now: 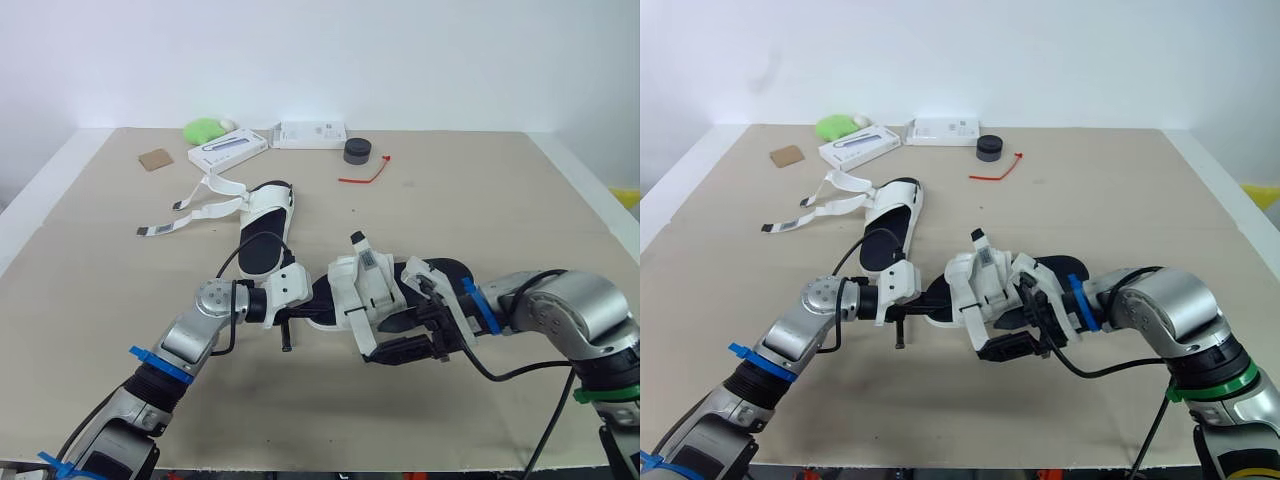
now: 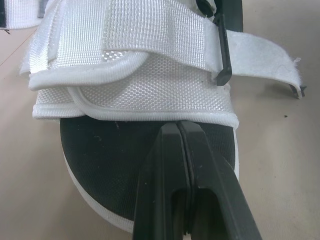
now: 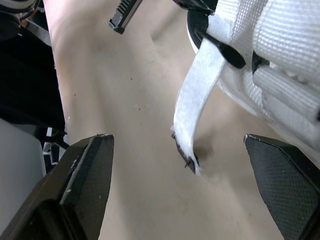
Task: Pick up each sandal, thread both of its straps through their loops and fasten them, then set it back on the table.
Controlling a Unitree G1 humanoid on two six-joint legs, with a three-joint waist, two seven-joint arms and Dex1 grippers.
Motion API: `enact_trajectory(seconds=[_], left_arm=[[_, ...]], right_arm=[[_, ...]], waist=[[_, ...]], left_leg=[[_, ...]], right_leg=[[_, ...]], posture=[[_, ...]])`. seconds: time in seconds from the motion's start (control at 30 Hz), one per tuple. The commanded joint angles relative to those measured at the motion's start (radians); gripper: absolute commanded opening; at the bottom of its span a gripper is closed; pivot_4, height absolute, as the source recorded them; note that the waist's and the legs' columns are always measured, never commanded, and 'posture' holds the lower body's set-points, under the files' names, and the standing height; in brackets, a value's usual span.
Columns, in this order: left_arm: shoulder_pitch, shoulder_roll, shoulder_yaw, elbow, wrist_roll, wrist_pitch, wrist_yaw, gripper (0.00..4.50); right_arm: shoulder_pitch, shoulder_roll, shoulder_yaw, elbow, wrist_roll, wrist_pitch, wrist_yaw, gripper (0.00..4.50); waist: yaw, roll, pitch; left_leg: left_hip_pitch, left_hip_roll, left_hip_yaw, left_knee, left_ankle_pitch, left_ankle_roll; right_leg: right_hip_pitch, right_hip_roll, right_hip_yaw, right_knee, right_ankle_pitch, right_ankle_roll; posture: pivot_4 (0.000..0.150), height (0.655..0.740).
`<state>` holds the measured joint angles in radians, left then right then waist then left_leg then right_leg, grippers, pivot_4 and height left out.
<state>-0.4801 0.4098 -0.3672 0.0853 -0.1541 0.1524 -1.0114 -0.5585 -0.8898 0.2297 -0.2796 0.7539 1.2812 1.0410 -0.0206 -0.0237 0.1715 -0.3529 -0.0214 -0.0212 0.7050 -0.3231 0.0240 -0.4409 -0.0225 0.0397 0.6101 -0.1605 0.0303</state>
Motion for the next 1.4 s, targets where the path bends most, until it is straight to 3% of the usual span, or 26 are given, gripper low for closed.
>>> enact_trajectory(seconds=[0.03,0.1,0.2,0.23,0.27,0.5,0.53,0.87,1.2,1.3,1.4], left_arm=[[0.03,0.023,-0.027,0.038,0.05,0.033,-0.003,0.0],[0.03,0.023,-0.027,0.038,0.051,0.033,-0.003,0.0],[0.029,0.018,-0.027,0.039,0.05,0.034,0.001,0.0],[0.028,0.017,-0.027,0.039,0.05,0.034,0.002,0.0],[0.028,0.017,-0.026,0.039,0.05,0.034,0.002,0.0],[0.027,0.018,-0.026,0.043,0.049,0.034,0.001,0.0],[0.027,0.017,-0.026,0.043,0.049,0.034,0.001,0.0],[0.016,0.01,-0.026,0.059,0.051,0.027,0.002,0.0],[0.015,0.007,-0.028,0.065,0.053,0.023,0.004,0.0],[0.017,0.007,-0.029,0.064,0.053,0.023,0.005,0.0],[0.018,0.008,-0.03,0.063,0.052,0.023,0.004,0.0]], right_arm=[[-0.024,0.016,-0.042,-0.01,0.032,0.026,-0.007,4.47],[-0.032,0.035,-0.047,-0.016,0.051,0.053,-0.017,4.47],[-0.03,0.079,-0.044,-0.022,0.064,0.096,-0.058,3.79],[-0.026,0.086,-0.042,-0.026,0.062,0.102,-0.07,3.16],[-0.024,0.091,-0.042,-0.029,0.061,0.107,-0.08,2.98],[-0.01,0.093,-0.047,-0.039,0.068,0.119,-0.098,0.17],[-0.006,0.086,-0.046,-0.045,0.071,0.118,-0.093,0.08],[0.015,-0.022,-0.01,-0.125,0.125,0.124,-0.001,0.08],[0.035,-0.033,-0.029,-0.182,0.16,0.106,0.019,0.08],[0.051,-0.086,0.002,-0.217,0.068,-0.033,0.056,1.06],[0.086,-0.141,0.026,-0.234,-0.056,-0.242,0.11,2.44]], waist=[[0.0,0.0,0.0],[0.0,0.0,0.0],[0.0,0.0,0.0],[0.0,0.0,0.0],[0.0,0.0,0.0],[0.0,0.0,0.0],[0.0,0.0,0.0],[0.0,0.0,0.0],[0.0,0.0,0.0],[0.0,0.0,0.0],[0.0,0.0,0.0]], left_leg=[[0.0,0.0,0.0,0.0,0.0,0.0],[0.0,0.0,0.0,0.0,0.0,0.0],[0.0,0.0,0.0,0.0,0.0,0.0],[0.0,0.0,0.0,0.0,0.0,0.0],[0.0,0.0,0.0,0.0,0.0,0.0],[0.0,0.0,0.0,0.0,0.0,0.0],[0.0,0.0,0.0,0.0,0.0,0.0],[0.0,0.0,0.0,0.0,0.0,0.0],[-0.001,-0.001,-0.001,0.0,0.0,0.0],[-0.001,-0.001,-0.001,0.0,0.0,0.0],[-0.001,-0.001,0.0,0.0,0.0,0.0]], right_leg=[[0.0,0.0,0.0,0.0,0.0,0.0],[0.0,0.0,0.0,0.0,0.0,0.0],[0.0,0.0,0.0,0.0,0.0,0.0],[0.0,0.0,0.0,0.0,0.0,0.0],[0.0,0.0,0.0,0.0,0.0,0.0],[0.0,0.0,0.0,0.0,0.0,0.0],[0.0,0.0,0.0,0.0,0.0,0.0],[0.0,0.0,0.0,0.0,0.0,0.0],[0.0,0.0,0.0,0.0,-0.001,0.001],[0.0,0.0,0.0,0.0,-0.001,0.002],[0.0,0.0,0.0,0.0,-0.001,0.002]], posture=[[0.15,0.74],[0.15,0.74],[0.15,0.74],[0.15,0.74],[0.15,0.74],[0.15,0.74],[0.15,0.74],[0.15,0.74],[0.15,0.74],[0.15,0.74],[0.15,0.74]])
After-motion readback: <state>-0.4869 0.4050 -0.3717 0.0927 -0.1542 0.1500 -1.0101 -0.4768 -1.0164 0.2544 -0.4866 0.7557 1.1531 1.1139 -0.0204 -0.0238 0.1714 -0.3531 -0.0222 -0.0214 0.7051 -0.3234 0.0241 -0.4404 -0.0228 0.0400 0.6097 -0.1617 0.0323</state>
